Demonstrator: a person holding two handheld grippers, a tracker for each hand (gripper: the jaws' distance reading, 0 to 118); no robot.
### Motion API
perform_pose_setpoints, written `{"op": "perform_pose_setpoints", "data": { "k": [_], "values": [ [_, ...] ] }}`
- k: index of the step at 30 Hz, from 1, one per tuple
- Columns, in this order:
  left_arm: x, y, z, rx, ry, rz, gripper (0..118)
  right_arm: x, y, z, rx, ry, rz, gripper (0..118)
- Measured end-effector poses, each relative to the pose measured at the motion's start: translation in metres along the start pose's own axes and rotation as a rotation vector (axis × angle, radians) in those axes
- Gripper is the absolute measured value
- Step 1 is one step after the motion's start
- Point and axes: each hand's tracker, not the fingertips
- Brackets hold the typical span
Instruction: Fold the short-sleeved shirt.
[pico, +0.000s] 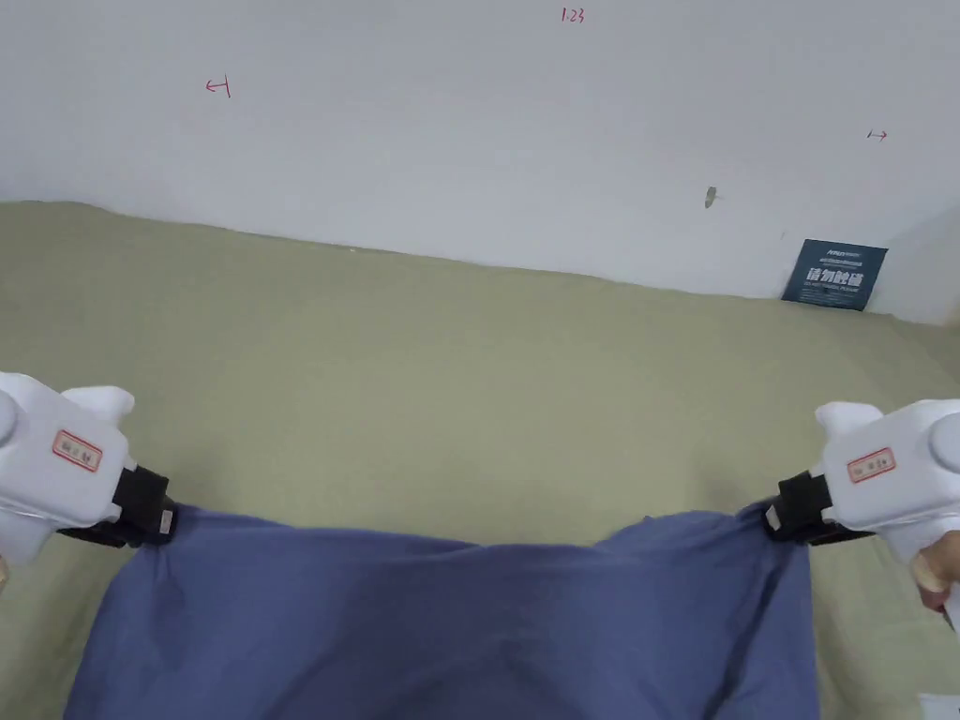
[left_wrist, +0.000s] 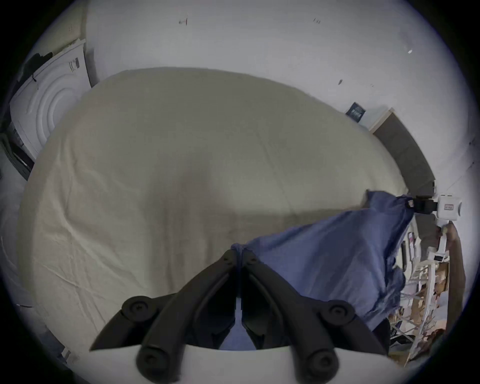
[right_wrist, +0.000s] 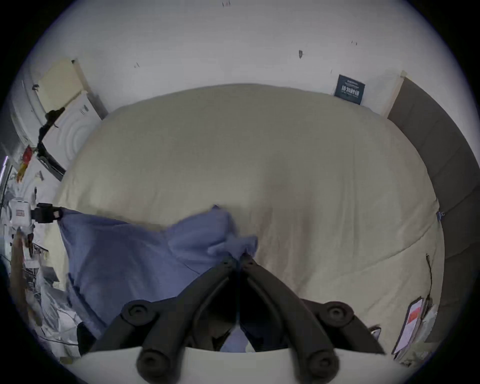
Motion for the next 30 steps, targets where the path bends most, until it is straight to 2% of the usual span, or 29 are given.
{"op": "perform_pose_setpoints", "data": {
  "k": [4,7,10,15,21,25,30],
  "values": [
    [0.007,-0.014,0.037,0.040,-0.013,-0.015,2,-0.002,-0.013,0.050,0.047,0.040,-0.022,0],
    [0.010,-0.033,0.063,0.075,-0.044,-0.017,2,-0.007,-0.035,0.086,0.083,0.089,0.012,0],
    [0.018,-0.060,0.086,0.089,-0.044,-0.047,2,-0.010,-0.065,0.116,0.080,0.099,0.031,0],
    [0.010,-0.114,0.112,0.098,-0.055,-0.042,2,-0.006,-0.126,0.154,0.067,0.115,0.020,0],
    [-0.015,-0.187,0.116,0.065,-0.062,0.023,2,0.008,-0.215,0.165,0.032,0.118,-0.069,0],
    [-0.026,-0.235,0.098,-0.007,-0.030,0.065,2,0.027,-0.277,0.143,-0.036,0.125,-0.205,0],
    [-0.027,-0.276,0.065,-0.113,-0.026,0.109,2,0.040,-0.330,0.109,-0.114,0.107,-0.304,0]
  ]
}}
